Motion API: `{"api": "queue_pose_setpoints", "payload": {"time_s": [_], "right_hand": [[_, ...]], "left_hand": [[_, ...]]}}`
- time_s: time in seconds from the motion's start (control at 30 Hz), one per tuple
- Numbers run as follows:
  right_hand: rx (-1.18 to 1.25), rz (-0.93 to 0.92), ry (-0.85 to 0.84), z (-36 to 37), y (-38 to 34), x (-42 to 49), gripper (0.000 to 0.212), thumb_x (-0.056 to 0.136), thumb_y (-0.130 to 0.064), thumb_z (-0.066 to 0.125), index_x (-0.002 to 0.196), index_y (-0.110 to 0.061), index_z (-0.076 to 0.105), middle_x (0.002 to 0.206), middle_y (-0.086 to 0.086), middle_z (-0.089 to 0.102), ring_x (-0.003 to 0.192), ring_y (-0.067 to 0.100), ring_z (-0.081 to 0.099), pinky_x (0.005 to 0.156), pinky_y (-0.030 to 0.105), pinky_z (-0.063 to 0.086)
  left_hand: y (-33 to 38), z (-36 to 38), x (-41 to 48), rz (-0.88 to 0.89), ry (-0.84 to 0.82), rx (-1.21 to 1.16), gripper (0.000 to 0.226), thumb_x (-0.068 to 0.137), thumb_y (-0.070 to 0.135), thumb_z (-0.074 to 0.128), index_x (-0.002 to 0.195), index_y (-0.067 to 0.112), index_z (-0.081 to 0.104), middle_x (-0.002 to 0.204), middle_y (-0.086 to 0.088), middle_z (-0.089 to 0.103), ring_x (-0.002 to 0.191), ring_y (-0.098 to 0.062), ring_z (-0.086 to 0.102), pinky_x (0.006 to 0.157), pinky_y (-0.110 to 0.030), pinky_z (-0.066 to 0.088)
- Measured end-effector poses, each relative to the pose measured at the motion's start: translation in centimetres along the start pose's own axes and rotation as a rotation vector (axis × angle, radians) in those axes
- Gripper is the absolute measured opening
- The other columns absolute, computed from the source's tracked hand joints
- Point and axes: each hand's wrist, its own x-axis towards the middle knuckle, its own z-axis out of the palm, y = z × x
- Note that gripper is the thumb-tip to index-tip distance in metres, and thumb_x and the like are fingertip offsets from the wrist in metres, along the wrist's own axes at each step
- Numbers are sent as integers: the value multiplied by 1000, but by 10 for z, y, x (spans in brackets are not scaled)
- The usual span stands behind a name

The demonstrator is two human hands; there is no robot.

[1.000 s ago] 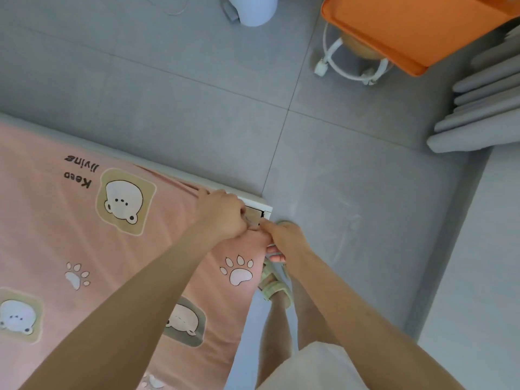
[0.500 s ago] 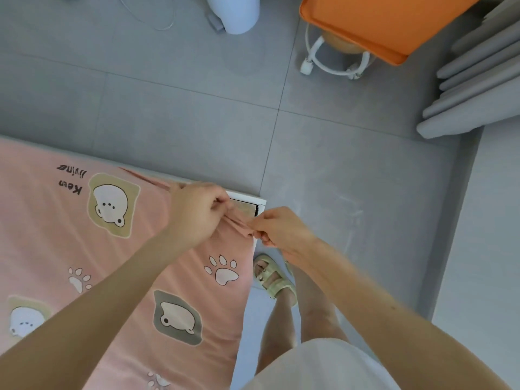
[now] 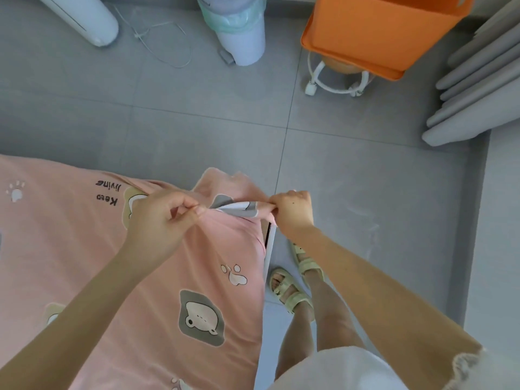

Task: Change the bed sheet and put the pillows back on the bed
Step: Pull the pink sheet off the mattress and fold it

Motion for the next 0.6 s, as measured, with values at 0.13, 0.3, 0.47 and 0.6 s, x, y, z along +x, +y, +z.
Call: {"api": "queue_pose_setpoints", "payload": {"time_s": [0.13,0.3,0.47,0.6], "right_hand": [[-16,-243,342,-39,37,-23,12,49,-15,49,50,-14,60,42,2,53,39,25,51,62,26,33],[-192,-535,470,-135,48,-80,29,73,-7,39,59,-10,64,47,0,52,44,25,47,69,33,29],[-167,-628,586,-240,0,-105,29,77,-3,43,68,-6,71,54,8,62,51,29,54,73,41,39],[-253,-662,619,-281,-18,-128,23,77,-1,50,72,-5,72,59,10,64,57,32,58,75,44,41]], "left_hand": [[-1,-5,-2,-84,20,3,31,68,60,48,77,35,63,58,23,55,56,-11,50,81,-58,43],[31,-22,-6,-135,82,-148,16,83,33,67,69,29,62,49,16,48,56,-11,41,68,-34,41],[71,-73,-3,-36,168,-176,10,88,22,65,78,21,64,57,4,35,48,-1,36,50,-14,27],[83,-108,-14,54,195,-151,5,88,19,65,86,15,66,65,0,43,51,2,40,53,-11,29]]}}
